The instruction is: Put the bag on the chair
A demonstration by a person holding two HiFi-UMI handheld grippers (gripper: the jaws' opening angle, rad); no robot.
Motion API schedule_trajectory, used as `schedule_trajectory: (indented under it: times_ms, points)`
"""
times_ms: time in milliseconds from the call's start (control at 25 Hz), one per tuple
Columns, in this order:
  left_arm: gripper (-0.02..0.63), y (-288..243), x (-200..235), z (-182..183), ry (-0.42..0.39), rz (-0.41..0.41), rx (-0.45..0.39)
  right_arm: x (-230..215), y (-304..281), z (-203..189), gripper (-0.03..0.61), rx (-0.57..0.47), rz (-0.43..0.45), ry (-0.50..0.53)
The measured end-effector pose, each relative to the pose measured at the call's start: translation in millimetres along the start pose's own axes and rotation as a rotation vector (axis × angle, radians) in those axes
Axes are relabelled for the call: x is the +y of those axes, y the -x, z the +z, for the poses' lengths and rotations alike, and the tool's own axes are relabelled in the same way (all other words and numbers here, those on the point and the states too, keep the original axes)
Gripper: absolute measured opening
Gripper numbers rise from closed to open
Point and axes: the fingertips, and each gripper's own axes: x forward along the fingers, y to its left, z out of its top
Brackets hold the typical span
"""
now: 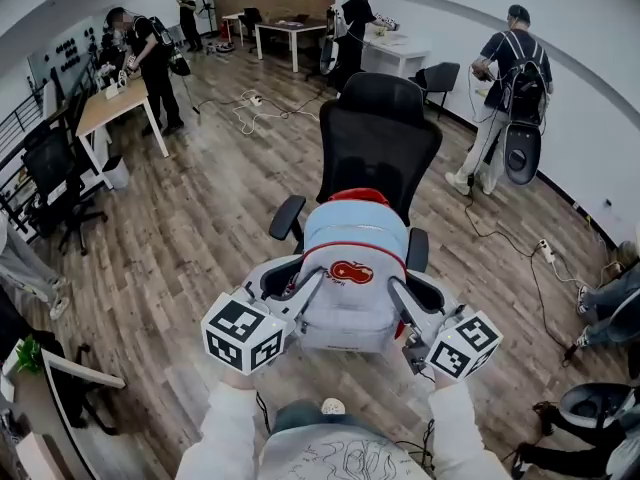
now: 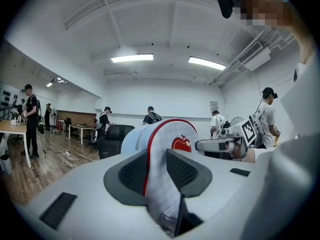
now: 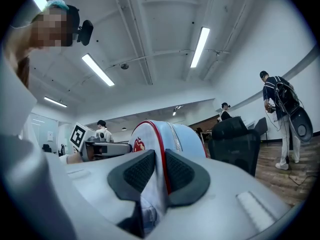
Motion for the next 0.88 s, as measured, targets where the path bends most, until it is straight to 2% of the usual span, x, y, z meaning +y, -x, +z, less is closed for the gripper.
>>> schedule_trajectory:
  times_ms: [560, 880]
  points:
    - [0.118, -113, 66, -16, 0.039, -0.025, 0.062, -111, -63, -16, 0.078, 0.041, -0.041, -0.059]
    - [0.117, -177, 153, -7, 0.036, -0.066, 0.074, -170, -148, -14, 0.078, 0.05, -0.094, -0.06]
